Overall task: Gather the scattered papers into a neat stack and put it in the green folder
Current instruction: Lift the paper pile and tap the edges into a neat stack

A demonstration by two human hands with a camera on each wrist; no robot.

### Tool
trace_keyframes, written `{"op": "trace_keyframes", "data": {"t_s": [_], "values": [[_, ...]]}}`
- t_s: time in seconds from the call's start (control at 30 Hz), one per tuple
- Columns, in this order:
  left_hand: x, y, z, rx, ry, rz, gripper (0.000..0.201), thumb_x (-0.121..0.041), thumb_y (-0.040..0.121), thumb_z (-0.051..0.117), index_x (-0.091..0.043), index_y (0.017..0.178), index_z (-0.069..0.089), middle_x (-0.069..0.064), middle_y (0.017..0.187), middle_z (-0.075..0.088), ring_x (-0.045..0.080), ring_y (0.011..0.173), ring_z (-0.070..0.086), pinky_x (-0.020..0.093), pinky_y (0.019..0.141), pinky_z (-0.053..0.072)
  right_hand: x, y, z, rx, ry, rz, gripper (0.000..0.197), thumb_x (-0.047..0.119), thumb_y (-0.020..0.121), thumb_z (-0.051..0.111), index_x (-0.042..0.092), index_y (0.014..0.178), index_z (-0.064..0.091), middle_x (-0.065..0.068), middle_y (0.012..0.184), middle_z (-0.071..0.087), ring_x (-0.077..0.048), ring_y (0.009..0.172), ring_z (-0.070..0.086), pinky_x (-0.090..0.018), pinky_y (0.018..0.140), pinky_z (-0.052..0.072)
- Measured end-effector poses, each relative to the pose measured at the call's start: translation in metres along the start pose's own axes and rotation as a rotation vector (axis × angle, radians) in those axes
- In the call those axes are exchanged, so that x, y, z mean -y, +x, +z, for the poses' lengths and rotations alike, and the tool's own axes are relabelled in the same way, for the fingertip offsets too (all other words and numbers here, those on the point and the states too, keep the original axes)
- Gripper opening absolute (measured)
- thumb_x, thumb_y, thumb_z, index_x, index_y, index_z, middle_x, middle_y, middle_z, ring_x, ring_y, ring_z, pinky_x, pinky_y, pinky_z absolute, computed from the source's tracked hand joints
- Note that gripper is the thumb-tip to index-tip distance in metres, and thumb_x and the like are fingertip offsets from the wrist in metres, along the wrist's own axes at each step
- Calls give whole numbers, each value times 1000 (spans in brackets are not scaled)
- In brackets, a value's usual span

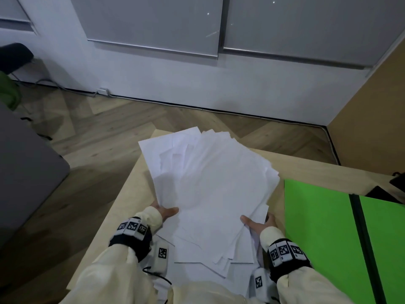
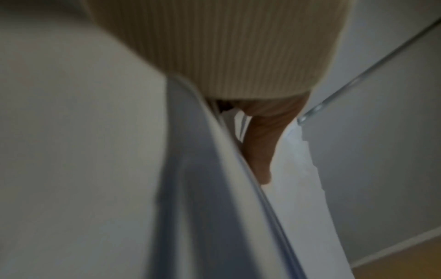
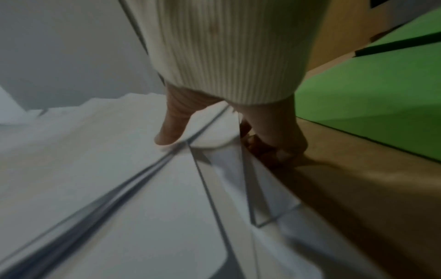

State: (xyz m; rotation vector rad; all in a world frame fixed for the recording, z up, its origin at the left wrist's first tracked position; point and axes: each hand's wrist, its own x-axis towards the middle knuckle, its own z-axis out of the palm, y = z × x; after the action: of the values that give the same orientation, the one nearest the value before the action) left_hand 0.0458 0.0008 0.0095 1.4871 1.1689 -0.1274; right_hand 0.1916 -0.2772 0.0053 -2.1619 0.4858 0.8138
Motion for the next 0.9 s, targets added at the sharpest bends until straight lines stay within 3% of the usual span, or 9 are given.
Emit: {"op": "trace_keyframes", "data": {"t_s": [0.17,0.27,0.33,0.47,0.57,0.63,0.7,0.77,0.9], "values": [[12,-4,-18,57,-90,18,118,-42,25,87,-3,130,50,21,122,62,37,110,61,54,96,49,3,-3,-4,79,112,-5,116,49,64,77,4,149,13,-14,155,24,-32,141,28,-44,115,24],[-2,-17,-18,49,40,10,91,-28,61,82,-3,138,41,18,139,49,32,128,48,40,109,38,5,-7,-8,196,193,-97,97,34,57,86,-5,135,43,-16,131,54,-27,116,52,-35,101,38],[-15,-19,-22,-24,-49,-36,79,-31,80,68,-6,144,29,12,151,34,27,140,34,34,115,28,11,-15,-12,279,298,-181,102,32,31,94,-2,118,54,-11,117,60,-26,104,56,-34,92,41],[-36,-22,-32,58,49,141,66,-10,62,82,-7,120,52,19,129,57,34,125,51,39,103,45,22,-10,-19,222,302,-296,129,52,4,89,-4,116,57,-18,118,63,-30,110,60,-40,100,45],[-57,-26,-34,74,-195,286,38,7,61,76,-15,86,57,5,83,65,28,101,58,38,86,48,42,-27,-37,152,266,-371,69,24,43,93,-3,100,64,-19,110,65,-23,100,61,-26,86,48],[-73,-29,-35,40,-295,312,48,-2,47,87,-16,81,56,-6,66,69,19,79,62,34,81,50,58,-34,-48,116,270,-445,32,1,67,79,2,95,62,-16,107,63,-19,89,62,-9,70,49],[-90,-28,-36,0,-367,338,62,-19,32,90,-14,85,58,-8,65,70,14,69,65,24,69,56,76,-40,-56,88,315,-541,30,13,62,84,9,83,62,-15,108,64,-9,70,65,-12,71,49],[-109,-37,-37,-64,-373,344,43,-23,43,88,-16,72,56,-8,49,64,8,49,59,13,46,49,94,-55,-62,28,425,-588,32,15,63,83,10,88,64,-15,110,65,10,59,63,-17,80,52],[-145,-57,-43,-145,-290,432,21,-16,72,77,-13,65,58,-5,49,63,22,61,53,23,60,49,122,-79,-75,-96,621,-700,33,-10,73,71,16,92,62,-3,113,57,-8,100,54,5,70,44]]}}
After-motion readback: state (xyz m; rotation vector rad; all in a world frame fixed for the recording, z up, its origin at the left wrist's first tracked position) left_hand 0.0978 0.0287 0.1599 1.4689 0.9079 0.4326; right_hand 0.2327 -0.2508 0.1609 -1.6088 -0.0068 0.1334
